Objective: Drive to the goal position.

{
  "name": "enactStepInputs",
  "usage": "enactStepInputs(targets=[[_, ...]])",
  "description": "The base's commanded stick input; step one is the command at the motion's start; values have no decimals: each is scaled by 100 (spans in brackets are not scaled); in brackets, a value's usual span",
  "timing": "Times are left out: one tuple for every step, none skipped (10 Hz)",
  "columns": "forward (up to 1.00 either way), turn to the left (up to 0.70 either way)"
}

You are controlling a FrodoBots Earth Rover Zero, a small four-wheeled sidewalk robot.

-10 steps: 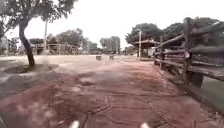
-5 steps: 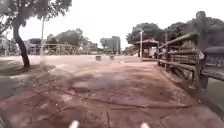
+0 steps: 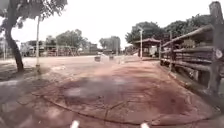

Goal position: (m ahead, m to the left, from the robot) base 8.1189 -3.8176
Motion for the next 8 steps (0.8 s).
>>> enactStepInputs(targets=[[70, 0], [70, 0], [70, 0], [70, 0], [70, -31], [70, -30], [70, -6], [70, -2]])
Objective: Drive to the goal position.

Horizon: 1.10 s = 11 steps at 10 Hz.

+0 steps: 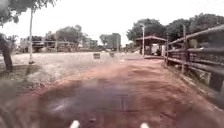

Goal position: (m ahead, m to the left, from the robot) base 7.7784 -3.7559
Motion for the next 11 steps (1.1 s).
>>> enactStepInputs(targets=[[70, 0], [70, 0], [70, 0], [70, 0], [70, 0], [70, 0], [70, 0], [70, 0], [70, 0], [70, 0], [70, 0]])
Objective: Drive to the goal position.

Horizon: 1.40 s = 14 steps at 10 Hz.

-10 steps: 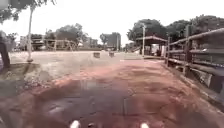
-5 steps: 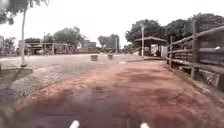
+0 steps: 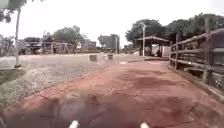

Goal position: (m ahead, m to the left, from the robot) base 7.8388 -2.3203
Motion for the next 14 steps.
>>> enactStepInputs(targets=[[70, -8], [70, -35], [70, -35], [70, -35], [70, -35], [70, -35], [70, -35], [70, 0], [70, 0], [70, 0], [70, 0], [70, 0], [70, -31], [70, -35]])
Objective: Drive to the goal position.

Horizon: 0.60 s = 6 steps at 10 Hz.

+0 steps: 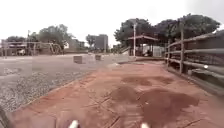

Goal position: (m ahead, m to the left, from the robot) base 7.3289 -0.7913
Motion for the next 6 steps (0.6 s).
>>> enactStepInputs(targets=[[70, -35], [70, -35], [70, -35], [70, -35], [70, -35], [70, -27]])
